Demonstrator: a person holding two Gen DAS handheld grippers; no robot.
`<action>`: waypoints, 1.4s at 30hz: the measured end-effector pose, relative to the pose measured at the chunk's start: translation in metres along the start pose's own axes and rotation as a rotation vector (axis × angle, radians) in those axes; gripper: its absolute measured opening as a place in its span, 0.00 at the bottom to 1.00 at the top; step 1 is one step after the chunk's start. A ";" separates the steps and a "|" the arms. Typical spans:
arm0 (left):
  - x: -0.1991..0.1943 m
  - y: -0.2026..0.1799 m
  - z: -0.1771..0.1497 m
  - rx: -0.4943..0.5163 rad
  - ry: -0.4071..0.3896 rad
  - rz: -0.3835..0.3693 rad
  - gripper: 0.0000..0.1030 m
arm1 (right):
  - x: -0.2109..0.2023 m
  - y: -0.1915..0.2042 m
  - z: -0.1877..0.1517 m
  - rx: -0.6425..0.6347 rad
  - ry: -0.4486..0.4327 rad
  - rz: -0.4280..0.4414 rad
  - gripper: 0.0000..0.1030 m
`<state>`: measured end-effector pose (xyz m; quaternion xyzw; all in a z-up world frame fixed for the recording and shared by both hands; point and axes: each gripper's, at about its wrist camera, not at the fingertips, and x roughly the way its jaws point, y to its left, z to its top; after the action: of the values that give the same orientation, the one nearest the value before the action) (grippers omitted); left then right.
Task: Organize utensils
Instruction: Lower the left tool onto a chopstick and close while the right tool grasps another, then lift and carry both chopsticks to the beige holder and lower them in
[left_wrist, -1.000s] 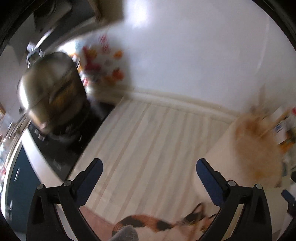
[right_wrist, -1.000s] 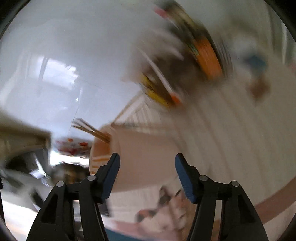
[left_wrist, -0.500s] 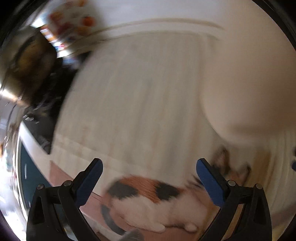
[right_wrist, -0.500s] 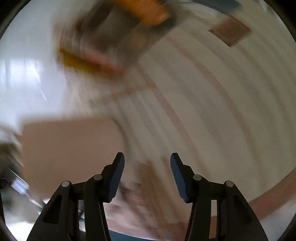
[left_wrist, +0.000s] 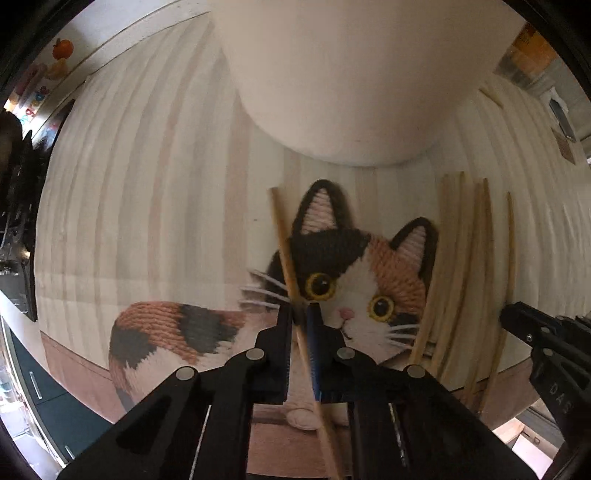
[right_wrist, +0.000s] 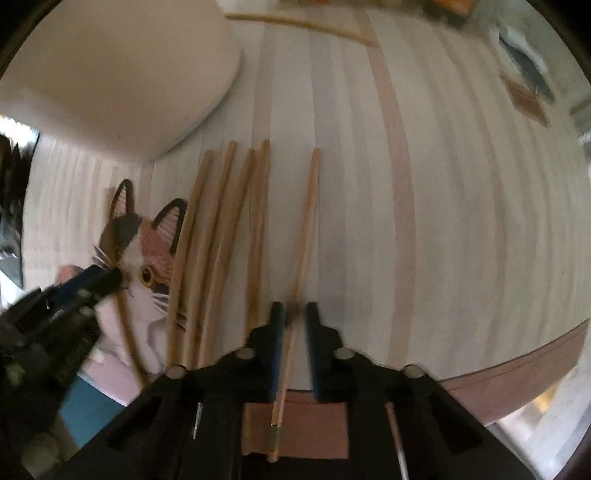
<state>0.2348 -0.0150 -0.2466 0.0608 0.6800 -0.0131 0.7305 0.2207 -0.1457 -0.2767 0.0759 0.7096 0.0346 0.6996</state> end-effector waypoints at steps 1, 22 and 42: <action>0.000 0.004 0.000 -0.010 0.000 0.011 0.04 | 0.000 -0.001 -0.002 -0.001 -0.004 0.002 0.07; -0.008 0.027 -0.021 -0.057 0.054 0.004 0.05 | -0.004 -0.032 0.004 0.006 0.069 -0.014 0.08; -0.007 0.020 -0.016 -0.013 0.037 0.037 0.05 | -0.011 -0.027 0.012 0.021 0.018 -0.041 0.07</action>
<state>0.2207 0.0058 -0.2395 0.0690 0.6924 0.0062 0.7182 0.2308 -0.1747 -0.2707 0.0684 0.7177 0.0138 0.6929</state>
